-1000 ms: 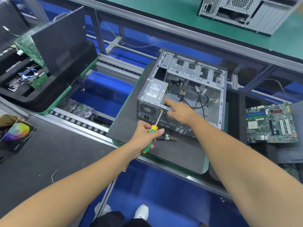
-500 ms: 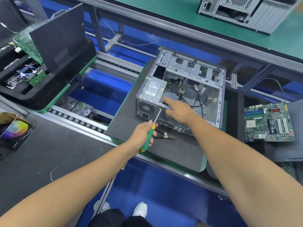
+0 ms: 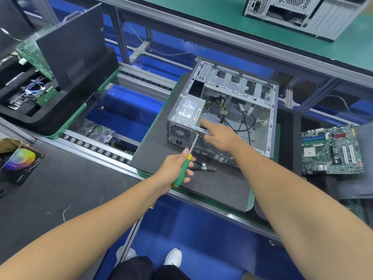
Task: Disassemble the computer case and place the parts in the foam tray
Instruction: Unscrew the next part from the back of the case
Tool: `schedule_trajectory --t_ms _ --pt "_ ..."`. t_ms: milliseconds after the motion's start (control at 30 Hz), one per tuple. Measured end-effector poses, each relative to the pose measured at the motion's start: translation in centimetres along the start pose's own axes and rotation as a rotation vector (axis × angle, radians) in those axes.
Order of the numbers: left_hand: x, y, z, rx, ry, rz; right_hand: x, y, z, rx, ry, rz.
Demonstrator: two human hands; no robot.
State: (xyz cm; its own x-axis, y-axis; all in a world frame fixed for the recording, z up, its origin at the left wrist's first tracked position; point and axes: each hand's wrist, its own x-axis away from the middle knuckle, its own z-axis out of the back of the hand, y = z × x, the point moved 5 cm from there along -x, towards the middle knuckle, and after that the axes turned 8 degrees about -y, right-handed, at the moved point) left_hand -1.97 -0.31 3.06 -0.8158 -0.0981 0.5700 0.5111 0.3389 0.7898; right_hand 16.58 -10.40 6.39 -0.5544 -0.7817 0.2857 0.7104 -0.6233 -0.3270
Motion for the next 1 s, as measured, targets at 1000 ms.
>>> schedule_trajectory --t_ms 1000 --pt "0.3 0.1 0.5 0.037 0.05 -0.079 -0.2 0.0 0.1 0.009 -0.009 -0.002"
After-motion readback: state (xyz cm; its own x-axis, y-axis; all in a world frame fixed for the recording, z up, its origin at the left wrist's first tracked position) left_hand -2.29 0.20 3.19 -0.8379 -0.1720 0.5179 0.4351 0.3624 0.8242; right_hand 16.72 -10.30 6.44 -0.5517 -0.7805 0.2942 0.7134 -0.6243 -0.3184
